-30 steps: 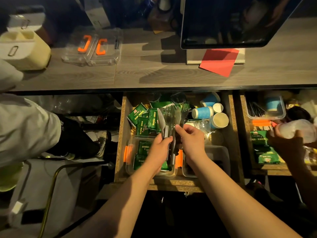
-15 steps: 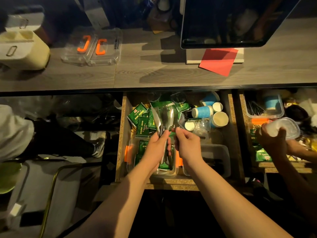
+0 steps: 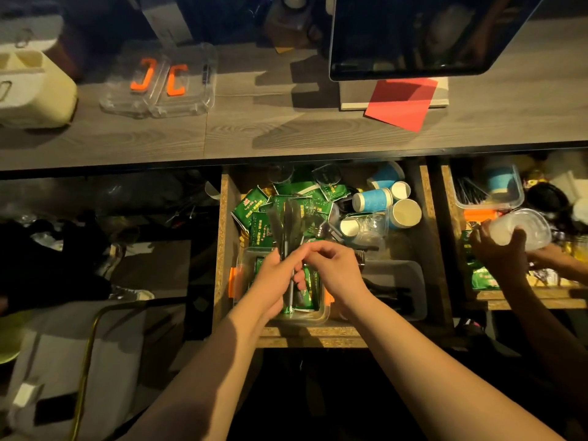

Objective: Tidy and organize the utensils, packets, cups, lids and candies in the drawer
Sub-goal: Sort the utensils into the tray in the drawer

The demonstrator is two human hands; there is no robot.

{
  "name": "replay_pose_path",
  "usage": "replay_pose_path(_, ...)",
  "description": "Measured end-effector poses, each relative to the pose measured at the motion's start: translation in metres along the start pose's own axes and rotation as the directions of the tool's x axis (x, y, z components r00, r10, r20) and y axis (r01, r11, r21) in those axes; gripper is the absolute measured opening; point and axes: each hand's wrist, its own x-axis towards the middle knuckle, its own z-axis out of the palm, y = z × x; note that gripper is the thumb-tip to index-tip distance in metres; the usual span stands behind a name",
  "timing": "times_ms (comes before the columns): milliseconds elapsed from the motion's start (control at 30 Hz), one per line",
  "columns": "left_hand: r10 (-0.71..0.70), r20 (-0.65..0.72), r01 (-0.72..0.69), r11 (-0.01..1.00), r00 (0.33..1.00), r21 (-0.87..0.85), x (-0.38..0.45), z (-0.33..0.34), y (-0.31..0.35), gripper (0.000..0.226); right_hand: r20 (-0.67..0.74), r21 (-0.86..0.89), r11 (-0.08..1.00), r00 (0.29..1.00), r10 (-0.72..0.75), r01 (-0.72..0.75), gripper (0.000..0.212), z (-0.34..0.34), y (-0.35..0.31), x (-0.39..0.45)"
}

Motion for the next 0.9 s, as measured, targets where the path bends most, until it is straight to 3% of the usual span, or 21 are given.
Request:
replay_pose_path(67, 0.009, -0.013, -0.009, 0.999, 1.000, -0.033, 0.007, -0.008, -0.003, 0.031, 0.015, -0.056, 0.998, 1.000, -0.002, 0.003, 0.015, -0.008, 0.004, 0.013)
replay_pose_path(167, 0.065, -0.054, -0.059, 0.992, 0.996, 0.113, 0.013, -0.014, -0.004, 0.010, -0.158, -0.102, 0.991, 0.985, 0.067, -0.083, 0.017, -0.031, 0.020, 0.043)
replay_pose_path(200, 0.075, -0.051, -0.066, 0.986, 0.996, 0.153, 0.017, -0.016, -0.006, 0.014, -0.218, -0.133, 0.983, 0.972, 0.093, -0.124, 0.018, -0.039, 0.029, 0.054)
replay_pose_path(267, 0.071, -0.056, -0.060, 0.983, 0.996, 0.173, 0.025, -0.020, -0.008, 0.047, -0.269, -0.280, 0.943, 0.958, 0.103, -0.181, 0.016, -0.054, 0.043, 0.071)
replay_pose_path(333, 0.049, -0.066, -0.038, 0.985, 0.997, 0.169, 0.036, -0.022, -0.011, 0.065, -0.266, -0.382, 0.902, 0.959, 0.101, -0.201, 0.017, -0.061, 0.054, 0.085)
replay_pose_path(433, 0.037, -0.049, -0.031, 0.992, 0.998, 0.124, 0.047, -0.021, -0.011, 0.063, -0.254, -0.438, 0.863, 0.956, 0.149, -0.251, 0.018, -0.063, 0.071, 0.103)
replay_pose_path(567, 0.091, -0.059, -0.080, 0.983, 0.994, 0.168, 0.063, -0.023, -0.009, 0.020, -0.200, -0.499, 0.821, 0.959, 0.203, -0.278, 0.015, -0.057, 0.093, 0.119)
replay_pose_path(667, 0.091, -0.079, -0.076, 0.981, 0.993, 0.178, 0.077, -0.024, -0.011, 0.012, -0.183, -0.564, 0.792, 0.971, 0.155, -0.233, 0.020, -0.050, 0.101, 0.129)
replay_pose_path(800, 0.080, -0.072, -0.060, 0.969, 0.994, 0.239, 0.090, -0.027, -0.016, 0.015, -0.184, -0.763, 0.620, 0.981, 0.068, -0.186, 0.041, -0.046, 0.113, 0.142)
replay_pose_path(900, 0.072, -0.074, -0.051, 0.968, 0.995, 0.245, 0.094, -0.027, -0.019, 0.012, -0.136, -0.858, 0.493, 0.989, 0.055, -0.145, 0.039, -0.048, 0.114, 0.144)
